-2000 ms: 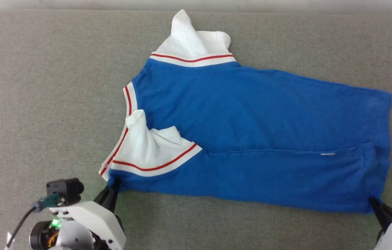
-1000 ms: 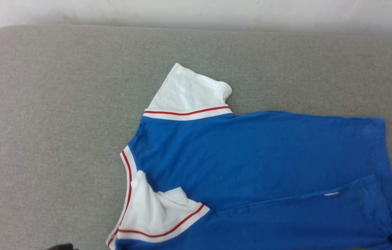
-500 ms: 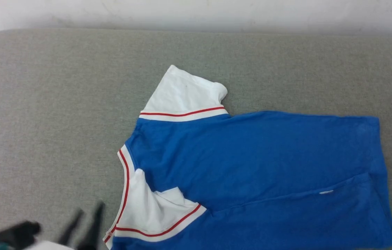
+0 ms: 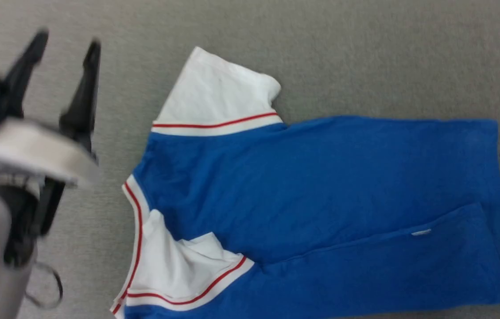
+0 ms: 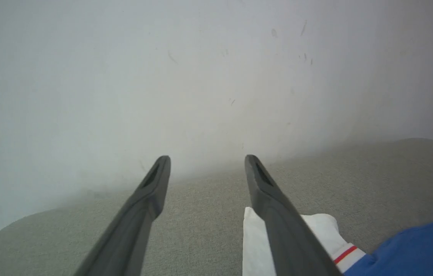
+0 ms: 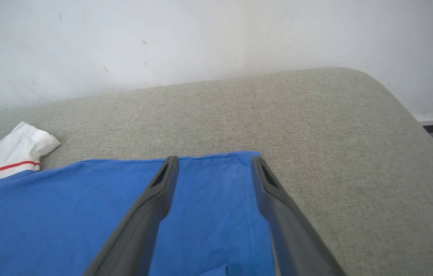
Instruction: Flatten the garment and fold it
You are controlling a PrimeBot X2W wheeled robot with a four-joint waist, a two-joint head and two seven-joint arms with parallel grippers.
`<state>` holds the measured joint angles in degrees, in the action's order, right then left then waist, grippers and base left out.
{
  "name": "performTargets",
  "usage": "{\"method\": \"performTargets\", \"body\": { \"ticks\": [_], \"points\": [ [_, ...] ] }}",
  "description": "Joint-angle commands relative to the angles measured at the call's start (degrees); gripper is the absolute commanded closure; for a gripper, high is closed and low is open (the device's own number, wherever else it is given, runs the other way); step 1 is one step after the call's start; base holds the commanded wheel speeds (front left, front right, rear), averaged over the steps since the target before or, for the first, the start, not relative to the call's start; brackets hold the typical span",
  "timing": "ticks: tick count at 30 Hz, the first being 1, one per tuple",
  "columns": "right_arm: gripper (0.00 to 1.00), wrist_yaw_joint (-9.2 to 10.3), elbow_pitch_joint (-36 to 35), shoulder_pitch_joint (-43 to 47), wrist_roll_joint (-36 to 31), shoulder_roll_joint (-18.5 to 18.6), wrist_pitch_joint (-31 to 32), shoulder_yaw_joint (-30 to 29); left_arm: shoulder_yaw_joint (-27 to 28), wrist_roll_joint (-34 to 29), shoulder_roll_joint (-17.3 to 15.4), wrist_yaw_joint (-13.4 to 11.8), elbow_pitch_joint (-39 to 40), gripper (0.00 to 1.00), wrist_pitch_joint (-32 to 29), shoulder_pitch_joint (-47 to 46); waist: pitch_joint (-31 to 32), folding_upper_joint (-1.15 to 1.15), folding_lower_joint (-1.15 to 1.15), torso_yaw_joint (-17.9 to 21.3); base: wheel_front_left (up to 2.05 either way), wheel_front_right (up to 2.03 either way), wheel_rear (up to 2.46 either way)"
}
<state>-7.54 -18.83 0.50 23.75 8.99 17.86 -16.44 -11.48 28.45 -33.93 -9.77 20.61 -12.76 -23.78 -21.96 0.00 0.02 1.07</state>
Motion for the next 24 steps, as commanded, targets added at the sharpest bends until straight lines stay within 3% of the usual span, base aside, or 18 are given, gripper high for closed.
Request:
{"method": "performTargets", "body": {
  "ticks": [1,5,9,16,24],
  "points": [
    [0.0,0.05,0.74,-1.59,-0.43,-0.26,-0.77,0.71,-1.21,0.28,-0.05,1.44,-2.08,0.0,-1.8,-4.02,-5.13,0.0,-0.02,3.1,0.0,0.0,0.0],
    [0.0,0.05,2.14,-4.43,-0.88,0.01,-2.9,2.92,-5.36,2.5,0.03,6.16,-8.99,0.0,-9.09,-13.57,-8.06,0.0,-0.02,4.85,0.0,0.0,0.0],
    [0.0,0.05,3.57,-5.67,-0.79,0.25,-4.0,4.41,-8.02,3.71,0.34,8.85,-14.7,0.0,-14.07,-18.94,-10.04,0.0,-0.02,6.1,0.0,0.0,0.0],
    [0.0,0.05,5.14,-6.54,-0.38,0.9,-4.85,5.62,-10.24,5.71,0.87,11.47,-21.18,0.0,-18.64,-22.78,-12.1,0.0,-0.02,7.84,0.0,0.0,0.0],
    [0.0,0.05,5.43,-7.53,-0.04,1.41,-4.76,5.71,-11.55,5.4,0.61,11.99,-25.54,0.0,-20.71,-24.76,-14.21,0.0,-0.02,9.12,0.0,0.0,0.0]
  ]
}}
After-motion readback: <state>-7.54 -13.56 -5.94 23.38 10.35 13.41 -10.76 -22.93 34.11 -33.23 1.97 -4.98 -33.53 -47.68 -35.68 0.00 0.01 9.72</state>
